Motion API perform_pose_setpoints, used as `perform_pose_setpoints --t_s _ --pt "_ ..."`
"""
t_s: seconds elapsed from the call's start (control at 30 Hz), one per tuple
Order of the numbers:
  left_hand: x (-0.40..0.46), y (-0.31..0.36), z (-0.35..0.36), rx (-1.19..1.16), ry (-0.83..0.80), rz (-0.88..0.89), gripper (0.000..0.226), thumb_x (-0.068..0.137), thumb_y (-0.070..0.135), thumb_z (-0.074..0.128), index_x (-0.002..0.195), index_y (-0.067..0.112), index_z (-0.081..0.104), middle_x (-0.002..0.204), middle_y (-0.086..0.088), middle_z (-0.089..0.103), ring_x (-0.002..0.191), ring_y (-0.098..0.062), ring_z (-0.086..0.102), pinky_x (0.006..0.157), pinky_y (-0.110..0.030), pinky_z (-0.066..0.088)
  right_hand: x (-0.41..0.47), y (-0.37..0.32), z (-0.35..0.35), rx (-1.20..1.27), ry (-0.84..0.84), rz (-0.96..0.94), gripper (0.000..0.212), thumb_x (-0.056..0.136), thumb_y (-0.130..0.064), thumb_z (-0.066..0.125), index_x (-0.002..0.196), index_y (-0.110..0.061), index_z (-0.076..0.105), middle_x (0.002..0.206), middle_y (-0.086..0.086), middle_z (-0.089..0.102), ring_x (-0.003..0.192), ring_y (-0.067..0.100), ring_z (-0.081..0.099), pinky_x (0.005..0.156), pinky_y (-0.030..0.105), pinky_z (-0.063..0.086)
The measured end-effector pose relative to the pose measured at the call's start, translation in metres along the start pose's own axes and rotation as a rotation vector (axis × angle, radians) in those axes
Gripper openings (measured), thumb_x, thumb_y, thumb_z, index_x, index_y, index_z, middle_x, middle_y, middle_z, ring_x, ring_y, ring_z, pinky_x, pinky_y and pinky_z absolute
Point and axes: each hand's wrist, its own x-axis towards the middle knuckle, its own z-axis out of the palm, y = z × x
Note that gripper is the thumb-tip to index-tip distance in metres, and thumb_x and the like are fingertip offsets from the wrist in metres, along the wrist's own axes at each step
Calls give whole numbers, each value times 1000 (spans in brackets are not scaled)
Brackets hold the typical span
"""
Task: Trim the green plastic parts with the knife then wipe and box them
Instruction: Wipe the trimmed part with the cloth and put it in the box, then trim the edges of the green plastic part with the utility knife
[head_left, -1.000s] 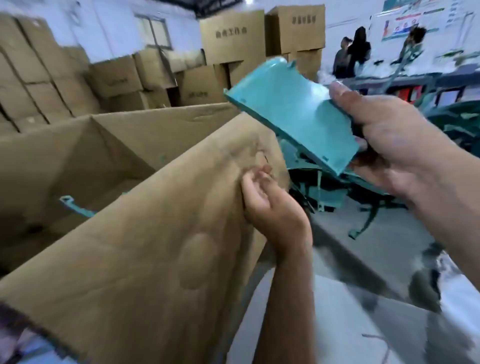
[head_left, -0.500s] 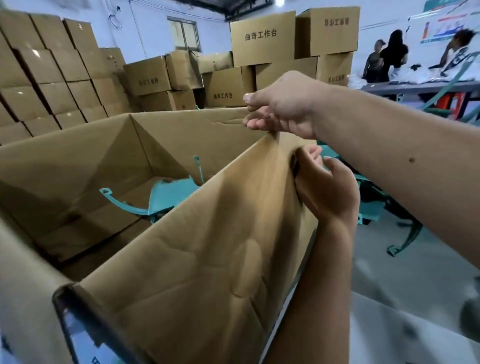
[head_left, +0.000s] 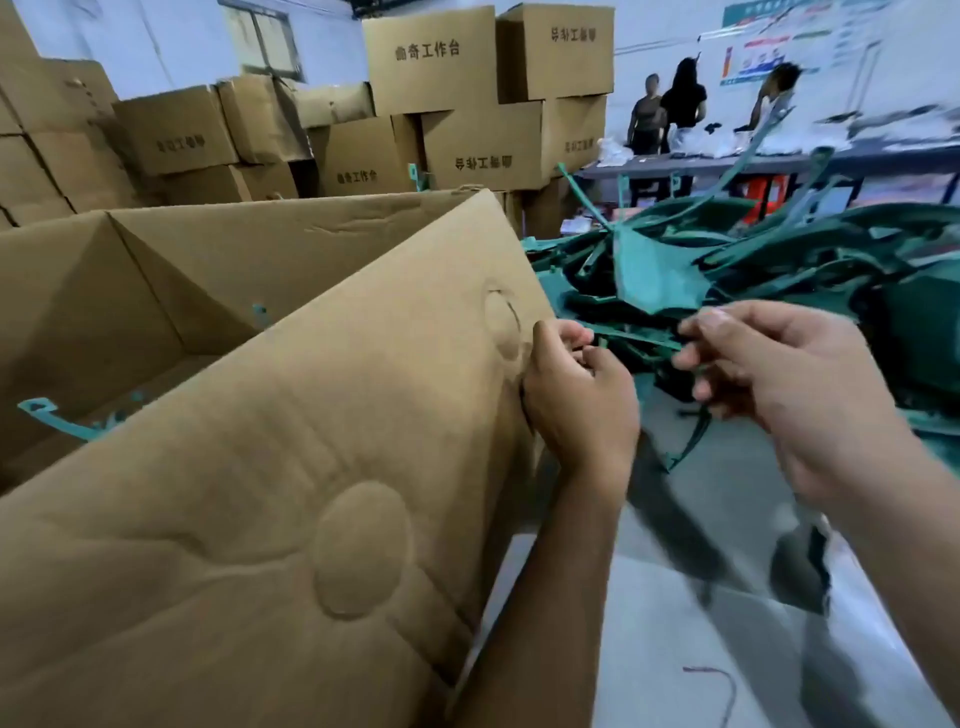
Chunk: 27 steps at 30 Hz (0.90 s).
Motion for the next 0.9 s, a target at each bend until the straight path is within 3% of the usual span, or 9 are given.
perform_pose_setpoints --t_s 0.07,0.17,0.27,0.37,0.5,0.6,0.67,0.77,0.9 --pt "-25 -15 14 29 -92 -50 19 81 5 55 89 21 58 85 6 68 76 -15 64 67 -27 46 -19 40 -51 -216 219 20 23 101 -18 66 79 -16 74 69 4 74 50 12 60 45 22 48" --pt "-59 -35 34 23 -212 -148 18 82 0 54 87 18 57 82 0 65 77 -23 61 67 -33 44 -40 86 -116 -726 468 22 17 97 -22 68 82 -17 74 74 4 74 73 31 69 71 44 58" --pt "-83 -47 49 233 -352 -111 14 86 5 59 93 18 58 96 -2 64 90 -26 58 72 -28 34 -59 116 -164 -1205 540 83 18 92 -26 71 100 -10 75 95 22 71 95 46 62 84 51 52" --pt "-98 -46 66 381 -465 1 12 88 11 61 93 22 58 104 0 58 97 -24 55 82 -33 41 -67 137 -190 -1376 493 343 34 90 -32 69 119 -15 70 112 29 66 110 48 55 97 48 41" --pt "-122 -27 99 260 -652 19 3 95 26 59 96 26 62 100 8 63 89 -13 57 67 -20 37 -60 143 -185 -1297 291 334 17 100 -30 58 92 -15 62 97 23 68 96 43 60 83 46 42" --pt "-145 -12 122 252 -964 20 27 94 48 61 116 32 63 114 6 61 99 -16 56 75 -30 40 -59 145 -175 -1153 132 201 28 98 -24 56 71 -21 54 77 13 60 77 39 55 67 44 42" --pt "-155 -9 131 374 -1094 66 28 93 41 64 120 34 64 117 3 64 104 -22 59 77 -30 41 -60 146 -176 -1127 103 86 27 91 -20 53 64 -22 56 70 7 56 72 36 51 69 43 43" --pt "-158 -20 125 485 -1053 117 24 87 13 61 104 25 74 100 -3 74 87 -27 64 66 -24 39 -52 153 -190 -1127 385 167 20 97 -26 62 106 -16 76 109 16 66 112 37 54 101 45 40" --pt "-134 -37 105 598 -828 88 29 84 6 63 100 26 77 96 -5 75 80 -25 62 69 -28 47 -32 155 -200 -1028 518 440 76 93 -42 72 154 -10 38 144 30 46 136 47 35 113 51 31"
